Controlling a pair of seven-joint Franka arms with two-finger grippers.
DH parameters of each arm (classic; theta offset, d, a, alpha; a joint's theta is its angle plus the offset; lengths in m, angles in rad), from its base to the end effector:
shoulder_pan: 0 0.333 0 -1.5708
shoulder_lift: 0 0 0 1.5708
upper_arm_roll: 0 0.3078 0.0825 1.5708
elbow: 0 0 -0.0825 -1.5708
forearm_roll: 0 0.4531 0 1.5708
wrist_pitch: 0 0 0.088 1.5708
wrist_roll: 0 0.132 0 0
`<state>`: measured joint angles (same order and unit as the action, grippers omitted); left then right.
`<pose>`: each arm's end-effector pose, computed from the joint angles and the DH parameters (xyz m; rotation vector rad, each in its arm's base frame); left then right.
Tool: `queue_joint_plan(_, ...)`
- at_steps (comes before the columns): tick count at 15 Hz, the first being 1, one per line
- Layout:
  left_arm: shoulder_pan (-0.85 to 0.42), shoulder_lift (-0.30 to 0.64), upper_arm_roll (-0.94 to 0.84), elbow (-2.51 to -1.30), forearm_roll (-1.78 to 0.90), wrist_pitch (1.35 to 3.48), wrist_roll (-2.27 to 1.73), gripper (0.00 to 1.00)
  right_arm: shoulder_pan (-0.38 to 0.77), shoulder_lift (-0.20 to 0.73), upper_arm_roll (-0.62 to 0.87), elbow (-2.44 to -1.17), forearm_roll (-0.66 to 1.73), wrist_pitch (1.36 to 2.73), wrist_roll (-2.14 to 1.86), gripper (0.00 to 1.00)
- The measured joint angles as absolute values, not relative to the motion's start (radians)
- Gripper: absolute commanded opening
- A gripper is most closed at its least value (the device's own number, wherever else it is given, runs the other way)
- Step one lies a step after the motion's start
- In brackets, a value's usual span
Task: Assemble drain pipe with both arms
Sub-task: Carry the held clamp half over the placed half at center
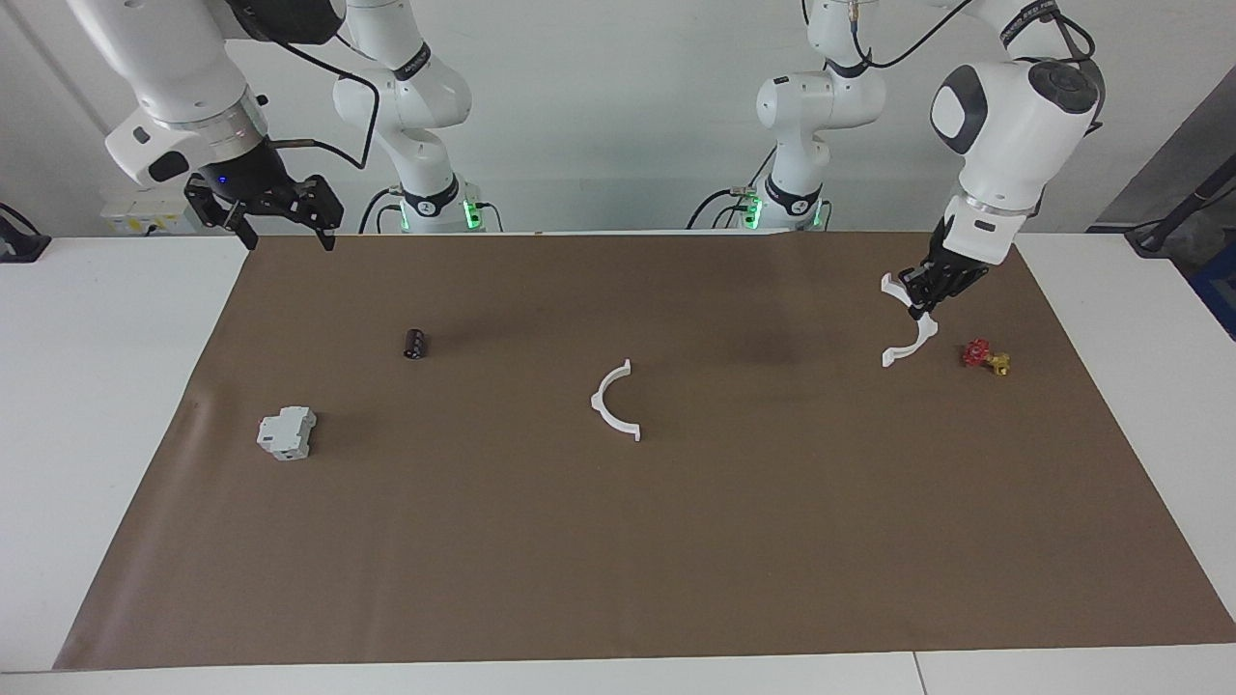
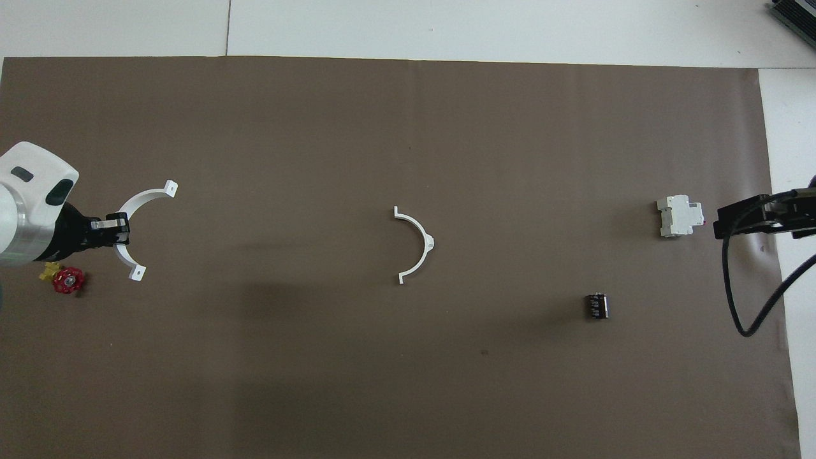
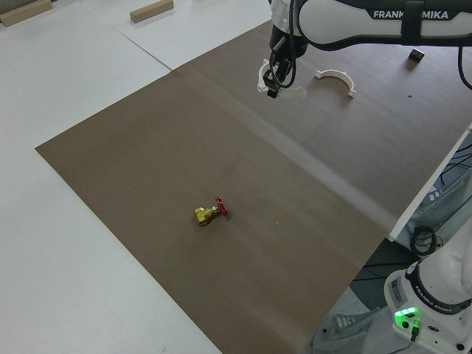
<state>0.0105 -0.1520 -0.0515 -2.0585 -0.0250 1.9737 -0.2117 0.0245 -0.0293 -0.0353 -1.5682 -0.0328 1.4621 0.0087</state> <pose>0.5860 -0.0268 0.4525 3.1035 0.2802 0.1006 0.6012 -0.0114 0.6017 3.1075 -0.0338 -0.1195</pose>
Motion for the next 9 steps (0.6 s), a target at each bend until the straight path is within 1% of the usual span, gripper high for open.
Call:
queue_joint_plan(2, -0.013, -0.146, -0.054, -2.059, -0.026, 1.986, -0.319, 0.00, 0.025, -0.029, -0.035, -1.568, -0.033, 1.462, 0.009, 1.00)
queue_joint_plan(3, -0.046, -0.140, -0.057, -2.060, -0.026, 2.002, -0.409, 0.00, 0.025, -0.029, -0.035, -1.568, -0.033, 1.462, 0.009, 1.00)
queue_joint_plan(7, -0.242, -0.095, -0.073, -2.070, -0.025, 2.065, -0.743, 0.00, 0.022, -0.029, -0.037, -1.568, -0.032, 1.462, 0.009, 1.00)
queue_joint_plan(9, -0.315, -0.065, -0.076, -2.075, -0.025, 2.113, -0.841, 0.00, 0.023, -0.029, -0.036, -1.569, -0.031, 1.472, 0.009, 1.00)
